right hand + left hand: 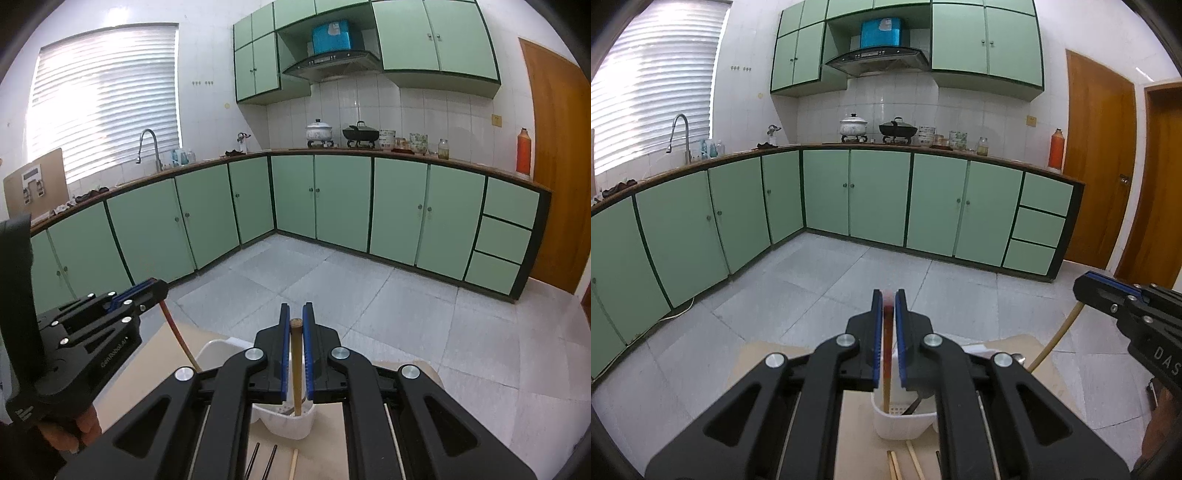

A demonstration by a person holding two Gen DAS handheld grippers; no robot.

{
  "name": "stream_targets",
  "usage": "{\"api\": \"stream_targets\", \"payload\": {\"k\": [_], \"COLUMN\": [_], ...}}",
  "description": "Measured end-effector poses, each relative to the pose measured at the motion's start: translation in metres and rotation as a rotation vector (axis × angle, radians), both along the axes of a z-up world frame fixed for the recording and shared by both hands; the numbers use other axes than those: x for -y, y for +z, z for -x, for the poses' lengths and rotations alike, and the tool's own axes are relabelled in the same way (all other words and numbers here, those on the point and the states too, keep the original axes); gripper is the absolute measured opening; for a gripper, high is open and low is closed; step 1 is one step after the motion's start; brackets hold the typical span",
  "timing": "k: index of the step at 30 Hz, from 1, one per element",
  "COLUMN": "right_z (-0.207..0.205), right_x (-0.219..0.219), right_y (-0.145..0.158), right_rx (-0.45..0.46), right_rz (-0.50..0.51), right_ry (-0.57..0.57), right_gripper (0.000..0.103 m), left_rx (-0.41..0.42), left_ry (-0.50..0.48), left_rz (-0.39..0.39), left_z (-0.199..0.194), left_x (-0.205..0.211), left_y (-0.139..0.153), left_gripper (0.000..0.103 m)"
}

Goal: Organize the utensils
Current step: 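Lower the chopsticks into the holder and open both grippers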

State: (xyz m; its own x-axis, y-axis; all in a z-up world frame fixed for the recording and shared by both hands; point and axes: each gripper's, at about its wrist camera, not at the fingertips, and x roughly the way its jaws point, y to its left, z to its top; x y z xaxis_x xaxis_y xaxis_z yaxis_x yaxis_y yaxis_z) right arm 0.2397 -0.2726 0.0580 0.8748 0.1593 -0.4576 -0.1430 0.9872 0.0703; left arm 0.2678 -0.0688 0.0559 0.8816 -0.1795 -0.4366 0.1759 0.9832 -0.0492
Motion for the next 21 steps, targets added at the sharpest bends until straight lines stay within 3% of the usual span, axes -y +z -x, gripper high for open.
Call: {"api": "stream_targets", "payload": {"k": [4,6,9,15,21], "right_z": [0.003,0.006,0.014,0.042,0.084], "right_x": [0.003,0.006,0.012,0.016,0.016], "right_y": [-0.005,-0.006,-0.006,-0.007,-0.019], "right_rx": [-0.008,0.000,0.025,0.091,0.155], "right_rz": [-0.003,-0.015,-0.034,-0.040,-0.001], "right_ry": [-0.013,-0.024,-0.040,-0.078,-0.115], "right_gripper": [0.014,0.019,0.030,0.045,0.058], "left_rx": [-0.007,0.001,0.020,0.072,0.106], "left_ry": [0.004,0.009,0.023,0.043,0.055], "left_rz": [0.006,0.009,0.016,0.028,0.039], "left_z": [0.003,0.007,0.018,0.043,0.081], "left_x": [-0.007,-0.011,-0.016,-0.023,-0.026], "left_y": [-0.004,-0.003,-0.002,-0.002,-0.010], "left_gripper": [0.016,0.029,0.041,0.055,0.062]}}
